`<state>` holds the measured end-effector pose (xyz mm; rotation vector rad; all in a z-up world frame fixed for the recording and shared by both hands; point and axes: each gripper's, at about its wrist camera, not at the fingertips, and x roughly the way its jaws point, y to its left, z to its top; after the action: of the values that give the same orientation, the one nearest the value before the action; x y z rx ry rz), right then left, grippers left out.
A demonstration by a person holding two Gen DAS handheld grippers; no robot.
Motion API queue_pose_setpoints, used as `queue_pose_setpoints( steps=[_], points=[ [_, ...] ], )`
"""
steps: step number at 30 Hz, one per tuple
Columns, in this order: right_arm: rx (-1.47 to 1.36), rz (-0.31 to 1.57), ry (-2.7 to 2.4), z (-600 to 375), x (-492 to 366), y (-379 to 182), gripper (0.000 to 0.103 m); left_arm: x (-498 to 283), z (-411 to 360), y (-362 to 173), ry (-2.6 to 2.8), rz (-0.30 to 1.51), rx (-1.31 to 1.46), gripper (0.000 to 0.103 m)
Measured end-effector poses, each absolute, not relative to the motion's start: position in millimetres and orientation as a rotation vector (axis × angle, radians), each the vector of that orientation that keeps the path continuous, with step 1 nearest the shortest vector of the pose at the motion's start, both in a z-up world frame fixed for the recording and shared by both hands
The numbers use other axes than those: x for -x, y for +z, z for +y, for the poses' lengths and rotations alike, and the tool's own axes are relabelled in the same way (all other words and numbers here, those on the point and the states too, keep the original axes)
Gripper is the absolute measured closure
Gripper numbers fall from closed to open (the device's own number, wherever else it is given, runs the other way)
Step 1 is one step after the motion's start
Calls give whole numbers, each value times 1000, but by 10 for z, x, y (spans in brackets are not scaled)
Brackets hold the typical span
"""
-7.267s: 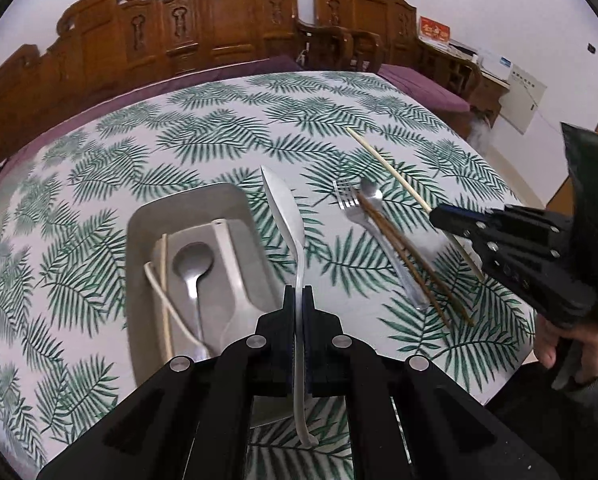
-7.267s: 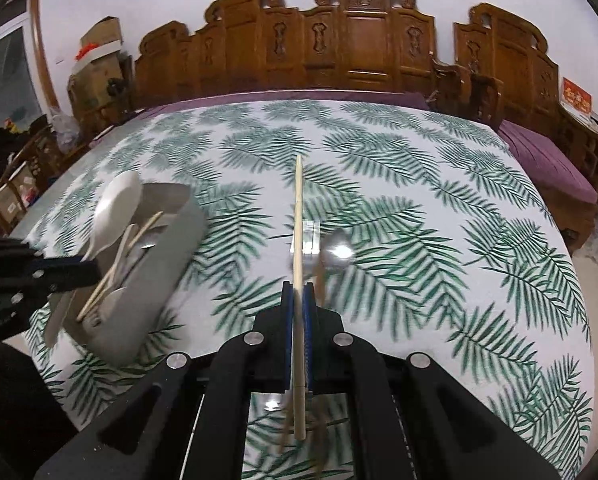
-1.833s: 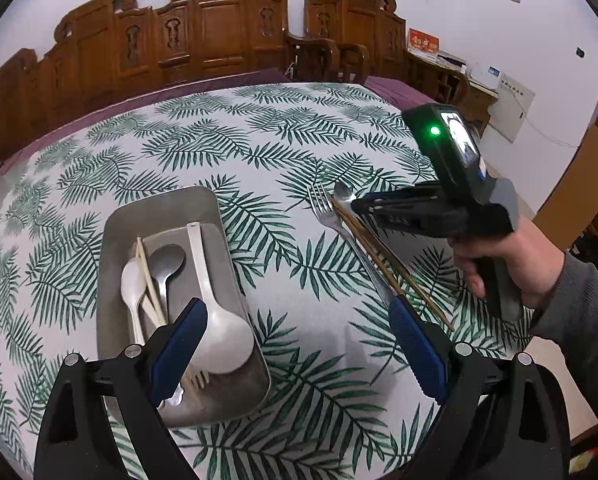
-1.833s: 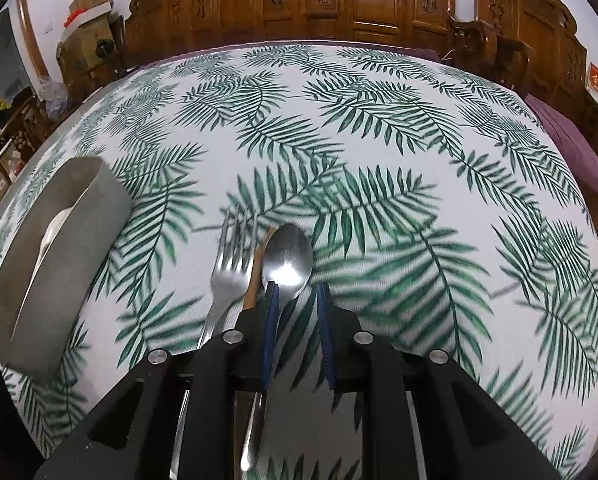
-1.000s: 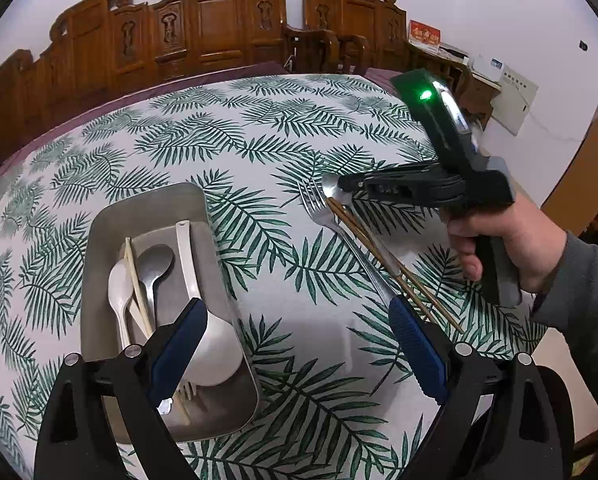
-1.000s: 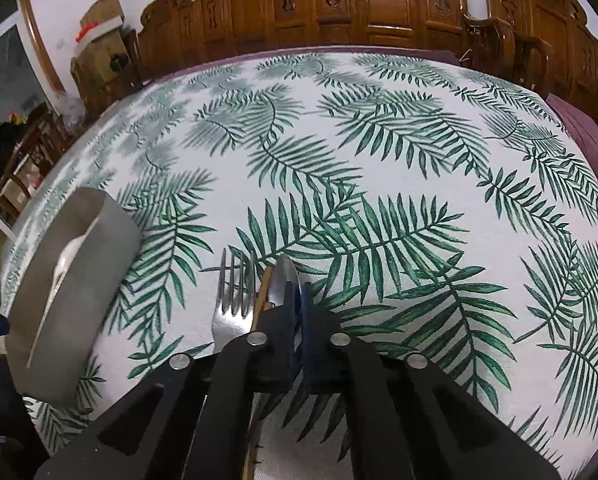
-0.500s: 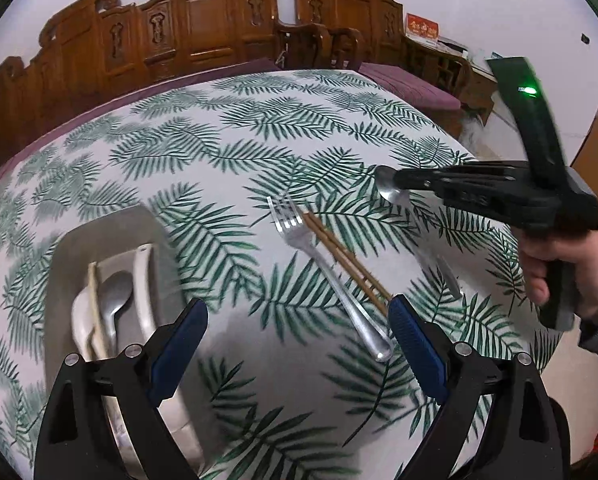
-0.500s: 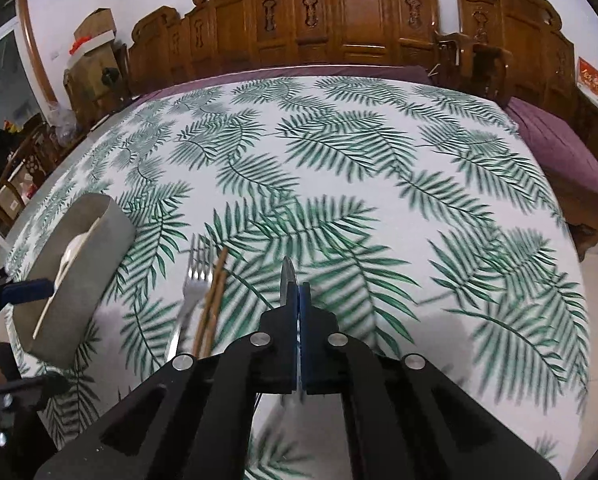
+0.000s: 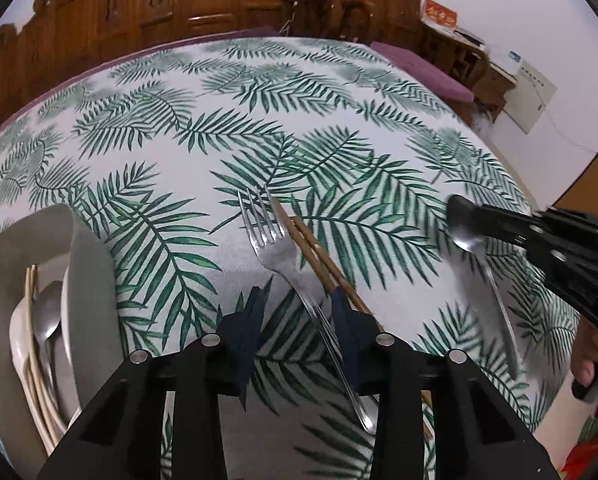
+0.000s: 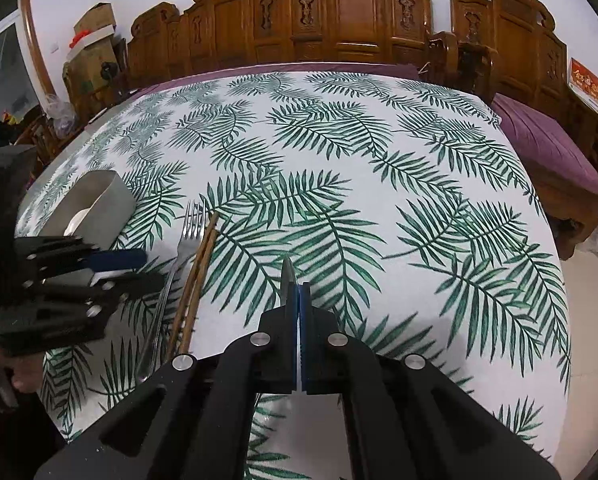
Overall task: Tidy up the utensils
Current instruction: 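Grasp a steel fork from the pile with the left tool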
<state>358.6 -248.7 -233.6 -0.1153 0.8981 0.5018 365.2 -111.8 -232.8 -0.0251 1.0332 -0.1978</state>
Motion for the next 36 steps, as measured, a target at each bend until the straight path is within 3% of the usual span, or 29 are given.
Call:
queue_pose_setpoints(
  steps=[3, 20, 22, 29, 36],
  points=[
    [112, 901, 499, -2491, -3575, -2333, 101, -3710, -1115, -2406, -193, 1061, 45, 78],
    [101, 907, 507, -2331, -3411, -2266, 101, -3734, -1240, -2443, -134, 1080, 9, 79],
    [97, 910, 506, -2317, -3385, -2270, 101, -3715, -1260, -2441, -141, 1079, -6, 89],
    [94, 911, 505, -2300, -3305, -2259, 101, -3661, -1186, -2423, -153, 1097, 0, 96],
    [91, 905, 515, -2224, -3233, -2212, 101, -3540, -1120, -2399, -159, 1092, -22, 97]
  ],
)
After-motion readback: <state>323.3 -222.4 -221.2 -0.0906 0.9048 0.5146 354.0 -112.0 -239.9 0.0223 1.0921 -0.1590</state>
